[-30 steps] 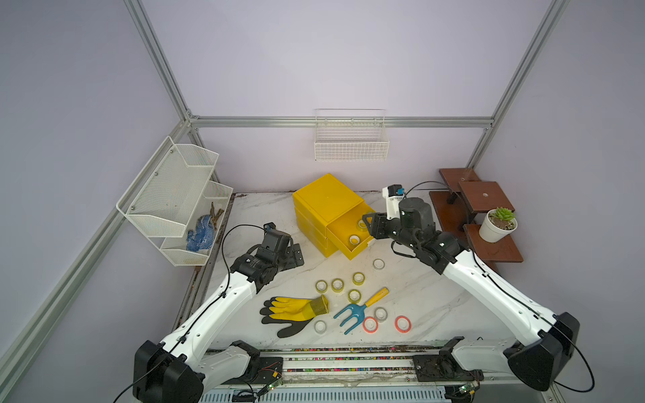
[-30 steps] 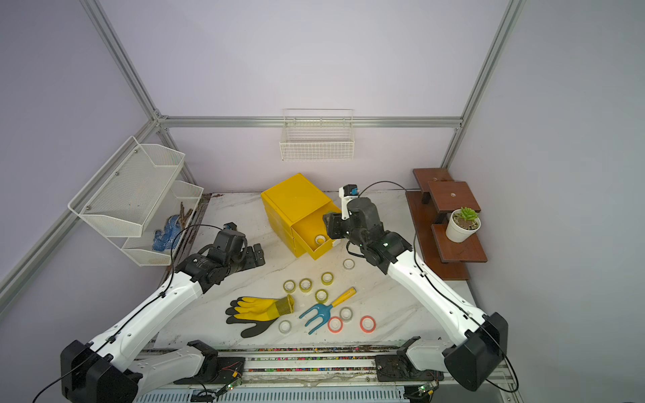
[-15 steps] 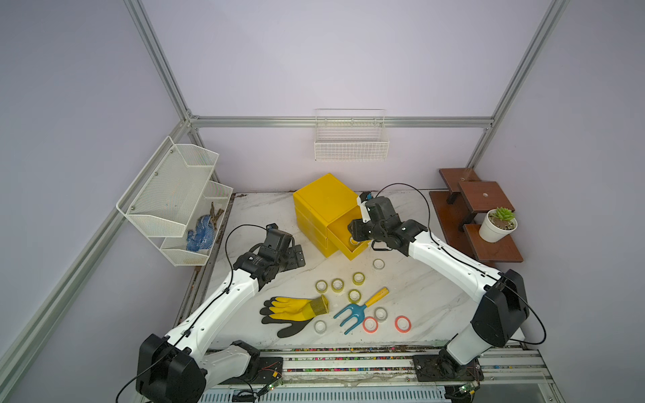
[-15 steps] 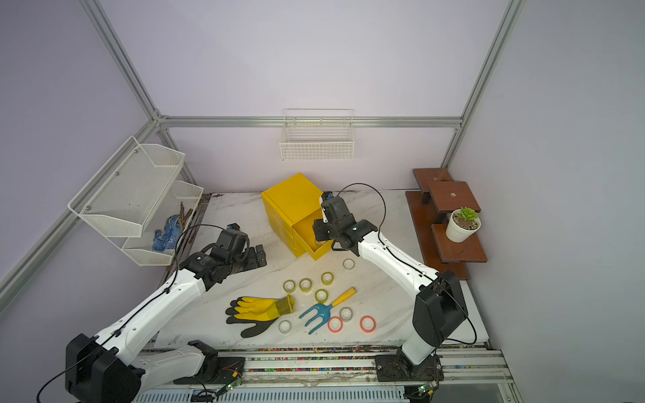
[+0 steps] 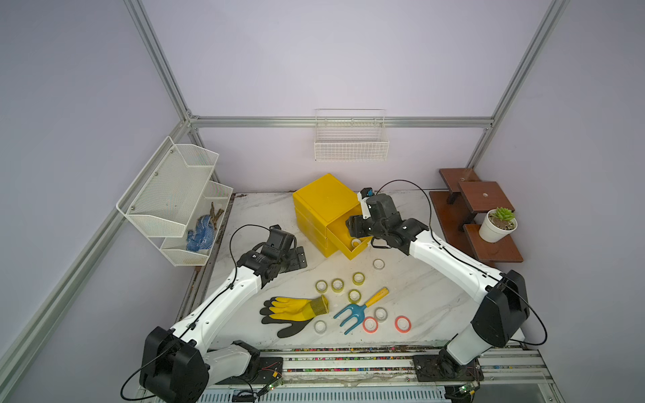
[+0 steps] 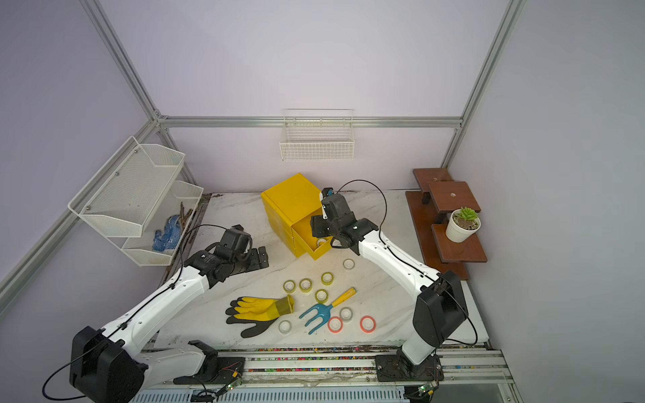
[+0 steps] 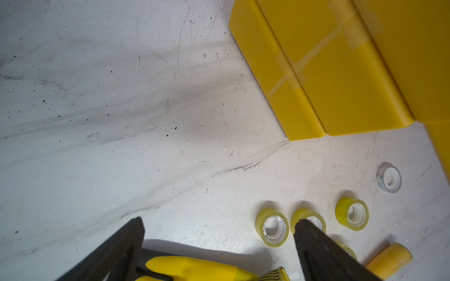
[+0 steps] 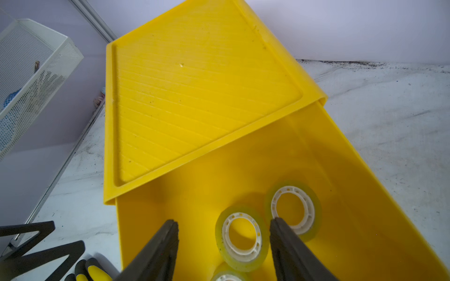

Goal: Place the transparent tape into the drawer according to color
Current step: Place the tape in the drawer, then pick up the tape at the center of the board.

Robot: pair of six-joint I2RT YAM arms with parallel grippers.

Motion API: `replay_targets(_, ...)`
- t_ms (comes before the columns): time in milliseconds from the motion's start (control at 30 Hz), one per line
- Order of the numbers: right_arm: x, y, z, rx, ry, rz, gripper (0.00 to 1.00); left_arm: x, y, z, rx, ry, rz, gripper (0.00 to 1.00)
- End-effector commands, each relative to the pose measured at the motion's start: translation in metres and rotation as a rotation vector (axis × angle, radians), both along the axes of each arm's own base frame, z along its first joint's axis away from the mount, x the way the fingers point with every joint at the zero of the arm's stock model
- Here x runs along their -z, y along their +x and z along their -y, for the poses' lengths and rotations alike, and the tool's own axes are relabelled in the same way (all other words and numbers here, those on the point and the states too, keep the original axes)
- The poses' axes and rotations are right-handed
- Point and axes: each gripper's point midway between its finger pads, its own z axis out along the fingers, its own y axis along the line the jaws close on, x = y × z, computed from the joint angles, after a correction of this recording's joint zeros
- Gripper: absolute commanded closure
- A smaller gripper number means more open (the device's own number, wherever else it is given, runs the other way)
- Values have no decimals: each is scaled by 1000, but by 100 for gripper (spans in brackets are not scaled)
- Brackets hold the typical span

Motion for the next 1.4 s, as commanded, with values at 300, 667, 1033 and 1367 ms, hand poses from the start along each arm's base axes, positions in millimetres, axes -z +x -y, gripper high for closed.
replay_targets(300,-65,-68,41,-3,200,200,36,0,5,16,86,-34,-17,0)
replay_targets(667,-16,-111,98,142,190,178,35,40,-15,63,265,-88,-159,5)
replay_targets(1033,-18,-110,107,187,177,198,30,88,-37,97,422,58,-311,12)
replay_targets(1367,-23,-111,119,229,166,221,30,113,-43,104,474,190,-391,13)
